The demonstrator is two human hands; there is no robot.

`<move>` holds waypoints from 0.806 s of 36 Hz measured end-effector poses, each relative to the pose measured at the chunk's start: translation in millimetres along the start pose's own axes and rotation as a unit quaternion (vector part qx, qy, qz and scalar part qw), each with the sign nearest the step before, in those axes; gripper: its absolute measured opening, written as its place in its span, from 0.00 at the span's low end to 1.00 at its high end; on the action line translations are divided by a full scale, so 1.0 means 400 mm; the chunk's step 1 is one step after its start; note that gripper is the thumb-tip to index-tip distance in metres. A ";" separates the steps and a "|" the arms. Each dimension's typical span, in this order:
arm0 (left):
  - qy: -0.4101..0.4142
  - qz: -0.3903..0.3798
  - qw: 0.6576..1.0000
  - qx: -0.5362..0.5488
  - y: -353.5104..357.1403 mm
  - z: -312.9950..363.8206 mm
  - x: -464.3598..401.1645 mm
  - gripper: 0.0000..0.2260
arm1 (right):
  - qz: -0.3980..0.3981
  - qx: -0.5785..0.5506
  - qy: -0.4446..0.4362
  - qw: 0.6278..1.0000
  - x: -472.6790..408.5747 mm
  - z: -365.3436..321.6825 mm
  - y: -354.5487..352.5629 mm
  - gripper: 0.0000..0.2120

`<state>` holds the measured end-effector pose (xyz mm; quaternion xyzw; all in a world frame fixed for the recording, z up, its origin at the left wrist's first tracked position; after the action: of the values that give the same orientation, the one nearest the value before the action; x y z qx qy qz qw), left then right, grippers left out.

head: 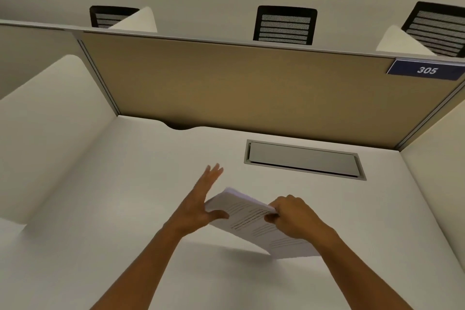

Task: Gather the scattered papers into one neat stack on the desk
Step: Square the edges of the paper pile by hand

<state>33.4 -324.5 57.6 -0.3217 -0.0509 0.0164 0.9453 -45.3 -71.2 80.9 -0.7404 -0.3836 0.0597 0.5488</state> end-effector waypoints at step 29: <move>-0.271 0.138 0.914 0.267 0.064 -0.154 0.089 0.01 | 0.073 -0.398 0.057 0.913 0.093 0.161 0.102 0.05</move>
<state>75.4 -339.2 -3.6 -0.0442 -0.2535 0.2463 0.9344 -31.4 -2.4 33.0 -0.9254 -0.2888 -0.1007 0.2240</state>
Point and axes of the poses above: each hand's wrist, its own x-axis away from the middle knuckle, its own y-axis out of the palm, z = x × y, the point moved 1 cm from there along -x, towards the middle knuckle, and after that the axes turned 6 degrees about -y, right-handed, at the moved point
